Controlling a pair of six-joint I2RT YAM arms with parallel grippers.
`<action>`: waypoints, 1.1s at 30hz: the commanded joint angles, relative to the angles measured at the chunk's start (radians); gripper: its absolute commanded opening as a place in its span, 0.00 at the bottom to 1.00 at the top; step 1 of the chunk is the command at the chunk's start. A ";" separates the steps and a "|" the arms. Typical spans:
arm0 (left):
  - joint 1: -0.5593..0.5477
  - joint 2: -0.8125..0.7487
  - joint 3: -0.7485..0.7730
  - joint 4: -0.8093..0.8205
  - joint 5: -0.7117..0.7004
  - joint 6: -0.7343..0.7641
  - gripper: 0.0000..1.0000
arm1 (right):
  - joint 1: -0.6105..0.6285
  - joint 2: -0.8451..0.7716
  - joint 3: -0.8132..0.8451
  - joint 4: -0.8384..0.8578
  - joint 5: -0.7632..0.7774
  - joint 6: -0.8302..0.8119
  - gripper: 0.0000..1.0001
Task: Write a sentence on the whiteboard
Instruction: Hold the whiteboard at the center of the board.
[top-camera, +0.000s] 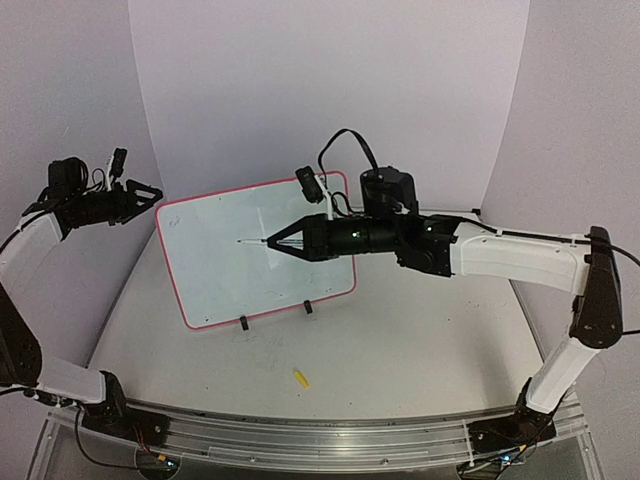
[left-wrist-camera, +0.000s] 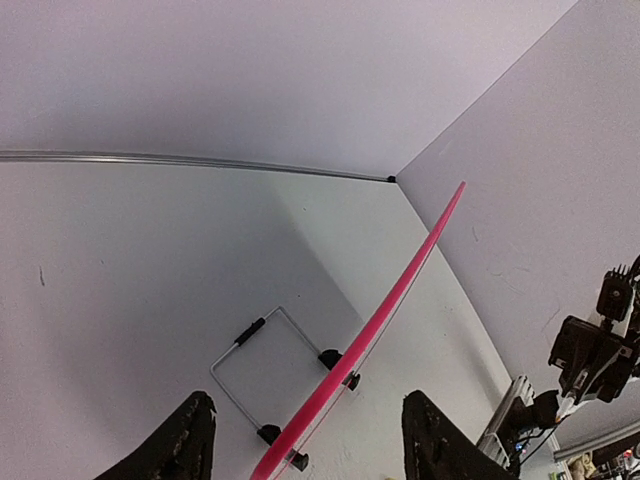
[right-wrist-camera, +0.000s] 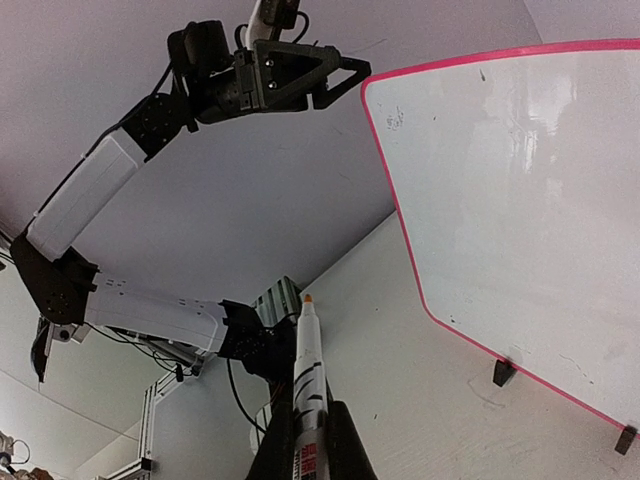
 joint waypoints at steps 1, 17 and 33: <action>0.003 0.030 -0.015 0.064 0.112 0.059 0.58 | 0.020 0.087 0.123 0.046 -0.013 -0.030 0.00; 0.004 0.012 -0.082 0.052 0.155 0.169 0.37 | 0.043 0.385 0.387 0.125 0.028 -0.073 0.00; 0.004 0.023 -0.087 -0.040 0.194 0.291 0.11 | 0.046 0.414 0.397 0.125 0.039 -0.079 0.00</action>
